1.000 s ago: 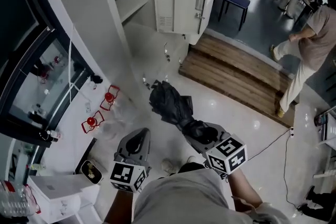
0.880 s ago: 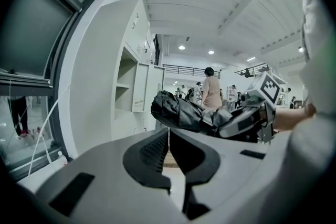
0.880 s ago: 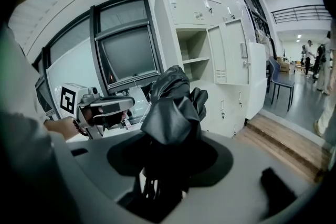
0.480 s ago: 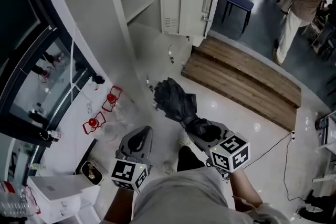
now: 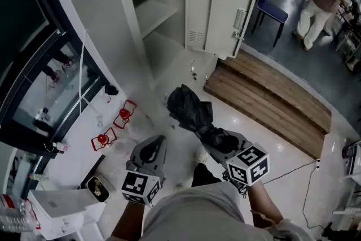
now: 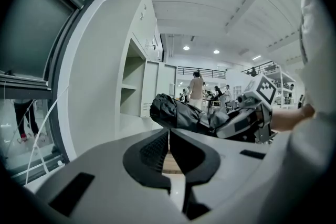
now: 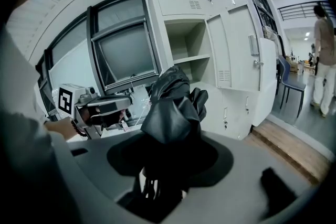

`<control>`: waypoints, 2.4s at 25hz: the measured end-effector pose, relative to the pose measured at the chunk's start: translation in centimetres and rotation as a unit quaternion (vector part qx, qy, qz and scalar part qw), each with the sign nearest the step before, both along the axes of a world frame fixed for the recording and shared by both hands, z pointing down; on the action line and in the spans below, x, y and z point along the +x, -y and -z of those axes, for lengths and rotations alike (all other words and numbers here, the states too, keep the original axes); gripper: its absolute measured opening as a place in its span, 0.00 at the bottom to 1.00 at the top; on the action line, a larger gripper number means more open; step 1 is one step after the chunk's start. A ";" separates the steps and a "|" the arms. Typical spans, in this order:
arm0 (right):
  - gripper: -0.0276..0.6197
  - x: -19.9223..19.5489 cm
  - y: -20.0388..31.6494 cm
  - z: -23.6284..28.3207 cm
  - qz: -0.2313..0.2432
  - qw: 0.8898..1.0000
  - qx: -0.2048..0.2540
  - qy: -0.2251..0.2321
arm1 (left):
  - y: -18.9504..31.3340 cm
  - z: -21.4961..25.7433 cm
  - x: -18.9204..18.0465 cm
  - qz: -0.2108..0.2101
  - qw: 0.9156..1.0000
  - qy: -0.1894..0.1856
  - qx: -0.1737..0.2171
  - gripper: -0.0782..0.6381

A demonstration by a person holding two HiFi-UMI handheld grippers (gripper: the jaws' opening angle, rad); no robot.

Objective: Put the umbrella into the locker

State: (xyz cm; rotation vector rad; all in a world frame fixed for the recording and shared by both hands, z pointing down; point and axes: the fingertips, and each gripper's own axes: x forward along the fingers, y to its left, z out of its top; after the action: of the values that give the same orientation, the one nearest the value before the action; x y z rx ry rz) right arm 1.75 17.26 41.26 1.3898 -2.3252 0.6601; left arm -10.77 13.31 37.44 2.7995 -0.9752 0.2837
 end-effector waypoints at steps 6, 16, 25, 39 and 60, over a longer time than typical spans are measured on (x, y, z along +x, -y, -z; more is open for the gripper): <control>0.37 1.7 5.7 1.1 0.016 1.000 0.004 0.004 | 5.3 0.5 1.9 0.014 1.000 -0.005 -0.003 0.14; 0.37 4.6 11.5 1.2 0.031 0.999 -0.002 0.011 | 10.8 0.8 4.8 0.031 0.999 -0.008 -0.004 0.14; 0.37 6.4 14.3 1.2 0.053 0.998 -0.009 0.013 | 13.2 0.7 6.9 0.045 0.999 -0.001 -0.009 0.14; 0.37 10.7 20.0 1.4 0.111 0.994 -0.008 0.008 | 18.2 0.7 11.3 0.095 0.995 -0.005 -0.005 0.14; 0.37 11.1 24.1 1.4 0.142 0.990 -0.012 0.014 | 21.0 0.8 11.2 0.126 0.992 0.007 -0.006 0.14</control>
State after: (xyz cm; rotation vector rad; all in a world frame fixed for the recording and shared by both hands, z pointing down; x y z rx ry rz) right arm 12.83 -6.80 39.90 1.0173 -2.4633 0.6203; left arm 0.47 -7.67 36.61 2.6279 -1.3097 0.2746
